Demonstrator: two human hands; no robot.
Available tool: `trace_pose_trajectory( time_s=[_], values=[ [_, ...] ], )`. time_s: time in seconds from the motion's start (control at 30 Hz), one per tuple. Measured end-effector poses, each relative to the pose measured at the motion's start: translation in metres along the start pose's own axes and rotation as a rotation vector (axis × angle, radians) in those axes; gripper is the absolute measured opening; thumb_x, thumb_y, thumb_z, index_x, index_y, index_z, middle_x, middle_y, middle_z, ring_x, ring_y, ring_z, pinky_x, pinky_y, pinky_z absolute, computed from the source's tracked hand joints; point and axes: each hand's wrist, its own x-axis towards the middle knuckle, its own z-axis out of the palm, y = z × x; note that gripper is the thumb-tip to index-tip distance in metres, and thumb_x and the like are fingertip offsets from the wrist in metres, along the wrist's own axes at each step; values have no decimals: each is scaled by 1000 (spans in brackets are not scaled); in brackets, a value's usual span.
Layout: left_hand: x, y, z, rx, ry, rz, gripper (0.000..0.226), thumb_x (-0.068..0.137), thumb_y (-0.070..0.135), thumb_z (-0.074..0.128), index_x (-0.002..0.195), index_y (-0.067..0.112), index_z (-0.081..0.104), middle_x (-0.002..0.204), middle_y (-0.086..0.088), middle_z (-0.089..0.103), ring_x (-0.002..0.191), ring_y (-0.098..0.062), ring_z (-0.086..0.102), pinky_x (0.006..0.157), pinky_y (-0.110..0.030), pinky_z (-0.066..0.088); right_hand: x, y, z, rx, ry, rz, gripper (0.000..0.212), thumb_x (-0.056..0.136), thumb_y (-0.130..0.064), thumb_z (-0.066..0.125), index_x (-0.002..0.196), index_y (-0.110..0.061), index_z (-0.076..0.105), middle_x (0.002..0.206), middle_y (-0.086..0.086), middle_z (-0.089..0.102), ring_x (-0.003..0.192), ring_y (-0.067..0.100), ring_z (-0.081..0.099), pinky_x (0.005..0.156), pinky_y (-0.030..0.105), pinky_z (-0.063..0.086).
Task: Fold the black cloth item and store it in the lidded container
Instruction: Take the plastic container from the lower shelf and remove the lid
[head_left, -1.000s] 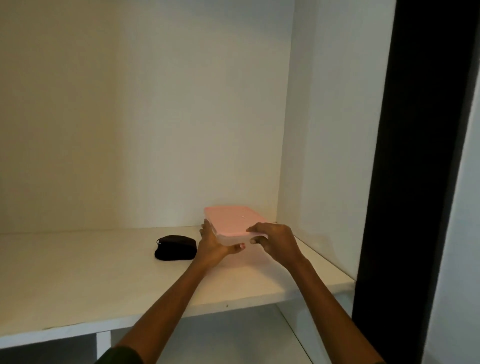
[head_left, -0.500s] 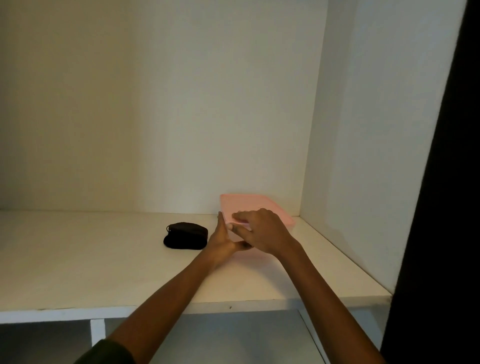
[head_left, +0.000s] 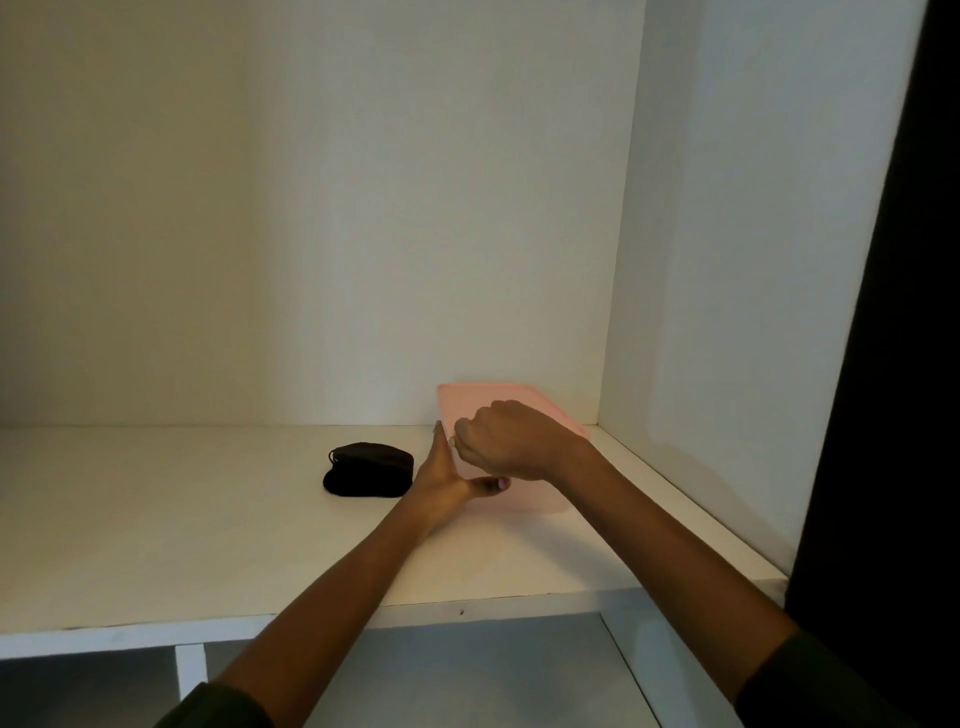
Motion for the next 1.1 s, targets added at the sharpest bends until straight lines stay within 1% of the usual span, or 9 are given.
trace_pose_trajectory(
  time_s=[0.07,0.13,0.23,0.37,0.53,0.63,0.83,1.03,1.1],
  values=[
    [-1,0,-1,-10,-7,-4,100,72,18,80,147,27,14,143,1,45,135,-23,38,104,-33,35,-1,3,3,-90,96,-18,11,73,-10,77,71,-3,69,56,6,62,45,14,30,41,20,26],
    [-1,-2,-2,-33,-19,-6,98,68,18,83,142,29,20,134,4,50,130,-22,45,101,-31,40,1,14,5,33,236,35,25,56,-7,88,55,-6,63,38,3,53,28,14,28,38,15,16],
    [-2,-1,-4,-53,-33,-9,99,61,22,87,137,30,25,131,-1,55,124,-23,52,106,-40,43,1,38,-10,147,402,164,14,82,-8,68,73,-1,61,51,13,61,38,27,57,41,20,23],
    [-3,2,-3,-17,-31,5,99,66,23,84,141,26,21,134,-2,51,125,-23,49,107,-41,41,-9,64,-18,321,270,363,32,103,-18,32,116,1,54,92,24,66,79,37,62,60,35,40],
    [-3,1,-4,-6,-30,-5,101,66,25,84,143,25,19,135,-3,51,125,-24,49,106,-40,41,-24,65,-17,170,105,296,21,97,-8,40,106,1,57,84,19,64,67,30,55,56,33,35],
    [-4,1,-5,7,-39,-27,112,63,30,85,147,24,13,141,-5,48,130,-26,46,111,-43,37,-39,74,-15,6,170,322,13,90,-3,49,95,1,61,71,17,66,53,28,51,49,31,33],
    [0,-6,-6,35,-50,-74,153,20,73,80,149,32,8,153,-7,34,140,-27,36,115,-48,31,-69,93,-3,-239,149,383,21,63,7,76,61,-7,60,41,5,54,33,17,30,40,20,23],
    [-1,-3,-5,62,-53,-74,150,26,70,80,149,31,5,154,-7,33,140,-27,34,115,-47,30,-89,83,29,-308,-110,336,22,63,7,74,64,-8,57,45,3,47,37,20,38,44,22,24],
    [-4,1,-5,67,-50,-70,146,34,64,82,150,29,1,155,-7,31,141,-27,32,116,-46,29,-90,77,37,-295,-159,290,24,65,5,75,62,-10,56,50,6,59,40,21,52,46,23,26]
  ],
)
